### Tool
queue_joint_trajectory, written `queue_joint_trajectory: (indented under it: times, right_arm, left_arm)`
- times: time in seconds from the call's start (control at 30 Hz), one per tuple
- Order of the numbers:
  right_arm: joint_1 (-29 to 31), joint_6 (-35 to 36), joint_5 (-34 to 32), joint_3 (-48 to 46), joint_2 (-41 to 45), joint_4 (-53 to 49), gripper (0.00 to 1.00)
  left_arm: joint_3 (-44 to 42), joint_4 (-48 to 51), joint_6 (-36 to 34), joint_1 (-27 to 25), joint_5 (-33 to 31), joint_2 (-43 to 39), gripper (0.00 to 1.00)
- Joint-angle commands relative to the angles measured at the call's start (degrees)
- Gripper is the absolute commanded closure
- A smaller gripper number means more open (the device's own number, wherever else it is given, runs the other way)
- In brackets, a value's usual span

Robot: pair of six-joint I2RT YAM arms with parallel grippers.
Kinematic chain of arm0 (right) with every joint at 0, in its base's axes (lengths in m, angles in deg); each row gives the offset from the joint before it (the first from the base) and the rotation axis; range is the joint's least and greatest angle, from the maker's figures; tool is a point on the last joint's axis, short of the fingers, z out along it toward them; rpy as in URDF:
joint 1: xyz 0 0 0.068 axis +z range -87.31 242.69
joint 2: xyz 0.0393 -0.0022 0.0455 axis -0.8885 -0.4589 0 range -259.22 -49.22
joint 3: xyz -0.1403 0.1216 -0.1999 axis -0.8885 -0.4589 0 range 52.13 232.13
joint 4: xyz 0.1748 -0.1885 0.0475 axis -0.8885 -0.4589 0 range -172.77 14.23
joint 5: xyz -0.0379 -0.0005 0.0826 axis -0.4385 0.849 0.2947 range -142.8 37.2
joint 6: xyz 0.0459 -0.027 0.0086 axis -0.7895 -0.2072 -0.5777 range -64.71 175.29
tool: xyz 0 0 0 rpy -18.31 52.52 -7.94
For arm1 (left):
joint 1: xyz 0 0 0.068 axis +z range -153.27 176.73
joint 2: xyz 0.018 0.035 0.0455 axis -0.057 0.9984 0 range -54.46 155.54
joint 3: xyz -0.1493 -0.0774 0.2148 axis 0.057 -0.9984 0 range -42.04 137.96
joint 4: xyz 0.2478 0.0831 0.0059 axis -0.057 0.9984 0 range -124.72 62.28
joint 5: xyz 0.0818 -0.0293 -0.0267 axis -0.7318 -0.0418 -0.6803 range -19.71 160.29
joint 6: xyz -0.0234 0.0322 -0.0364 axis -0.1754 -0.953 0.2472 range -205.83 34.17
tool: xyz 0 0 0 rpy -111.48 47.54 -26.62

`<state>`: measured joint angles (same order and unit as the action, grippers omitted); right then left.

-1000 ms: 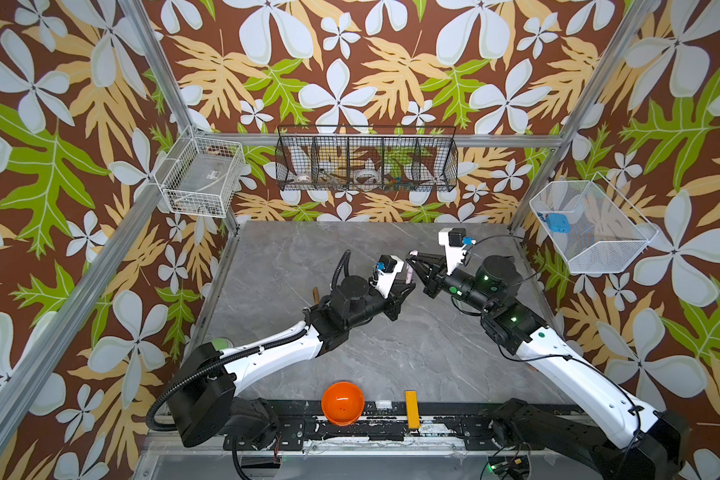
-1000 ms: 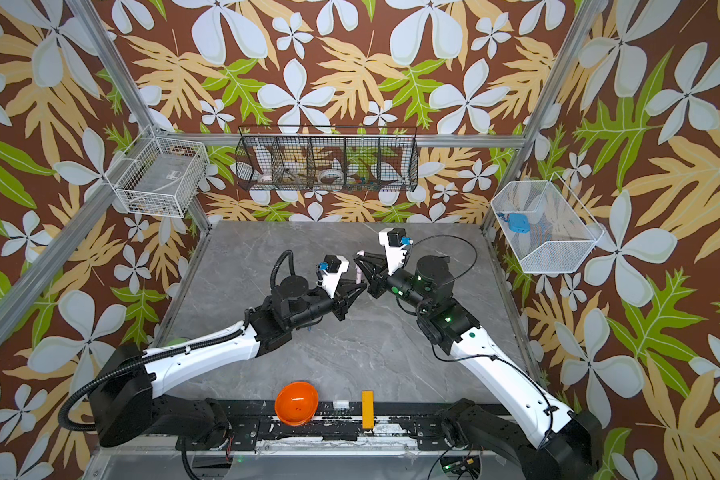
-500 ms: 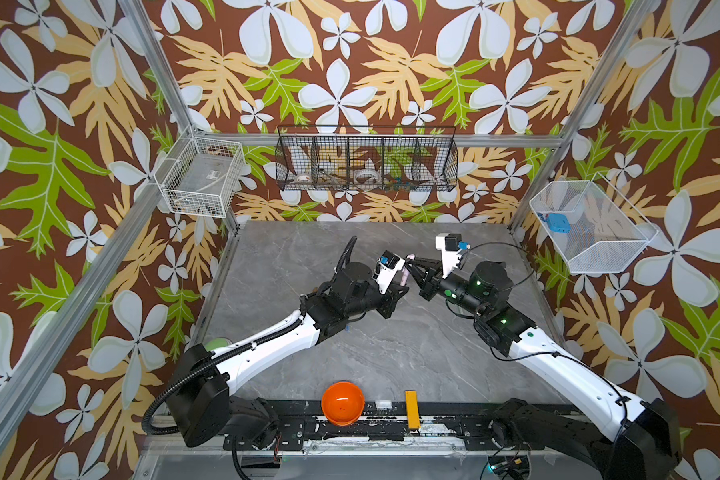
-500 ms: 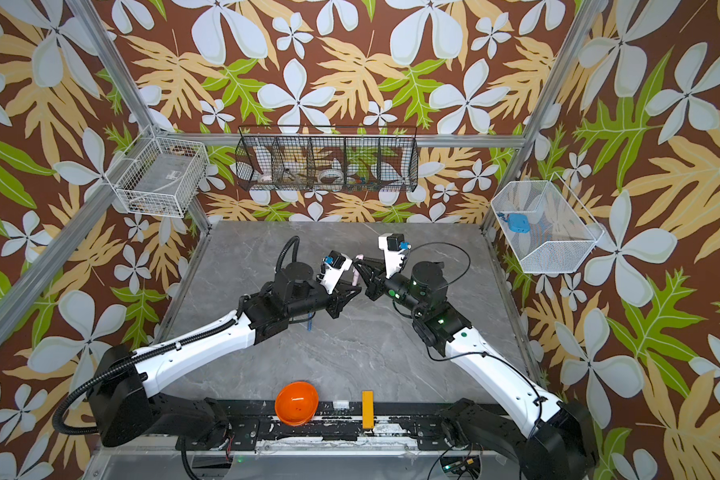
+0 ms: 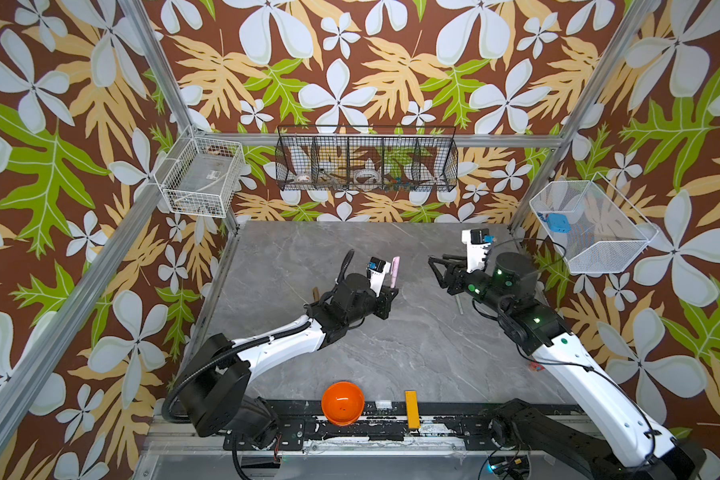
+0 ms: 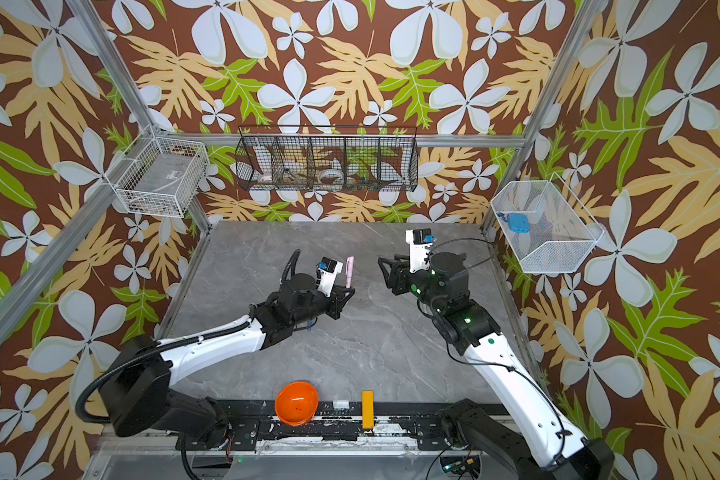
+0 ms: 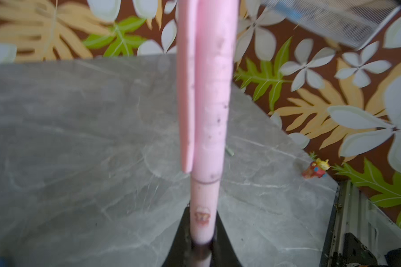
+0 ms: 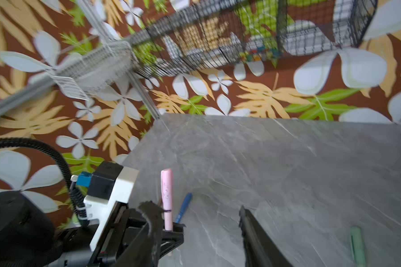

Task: Insert the pens into the pen caps
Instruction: 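Open the right gripper off the capped pink pen and draw back, then lay the capped pink pen down with the left gripper while right retracts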

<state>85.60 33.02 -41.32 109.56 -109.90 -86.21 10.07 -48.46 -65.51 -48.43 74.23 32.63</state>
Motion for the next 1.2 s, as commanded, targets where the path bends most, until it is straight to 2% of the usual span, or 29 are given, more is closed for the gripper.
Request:
queue_joint_trajectory:
  times: [0.0, 0.17, 0.37, 0.43, 0.53, 0.57, 0.67, 0.77, 0.97, 1.07, 1.17]
  right_arm:
    - [0.0, 0.1, -3.1, 0.0, -3.3, -6.8, 0.46]
    - [-0.1, 0.6, -4.5, -1.2, -7.9, -7.3, 0.44]
    - [-0.9, 1.2, -4.1, -2.5, -9.7, -6.4, 0.44]
    - [-1.0, 1.4, -4.2, -2.9, -9.8, -6.1, 0.44]
    - [-1.1, 1.7, -4.1, -3.5, -9.6, -5.8, 0.44]
    - [-1.2, 1.8, -4.1, -3.6, -9.5, -6.0, 0.43]
    - [-1.5, 2.4, -4.1, -3.4, -9.5, -6.5, 0.43]
    - [-2.0, 2.8, -3.8, -3.5, -9.3, -6.5, 0.43]
    - [-3.2, 3.3, -3.6, -4.1, -7.9, -6.5, 0.43]
    - [-3.7, 4.6, -5.2, -5.1, -6.4, -6.3, 0.41]
    - [-3.9, 6.2, -13.3, -7.1, -4.0, -5.1, 0.35]
  left_arm:
    - [1.1, 7.7, 9.0, 0.0, -0.8, 3.6, 1.0]
    - [0.1, 6.5, 13.8, 0.0, -3.9, 7.4, 1.0]
    - [2.9, 10.1, 14.6, 0.0, -4.1, 14.3, 1.0]
    - [3.1, 10.2, 15.0, 0.0, -3.9, 16.3, 0.95]
    - [2.8, 10.4, 15.1, 0.0, -4.4, 17.5, 0.94]
    - [2.8, 10.5, 15.2, 0.0, -4.5, 17.6, 0.92]
    - [2.9, 10.9, 15.3, 0.0, -4.8, 17.8, 0.73]
    - [2.7, 11.0, 15.5, 0.0, -5.1, 17.9, 0.7]
    - [2.3, 10.7, 15.6, 0.0, -7.2, 16.4, 0.43]
    - [1.4, 10.6, 14.8, 0.0, -12.2, 11.7, 0.31]
    - [-1.3, 10.4, 11.7, 0.1, -22.2, 1.9, 0.21]
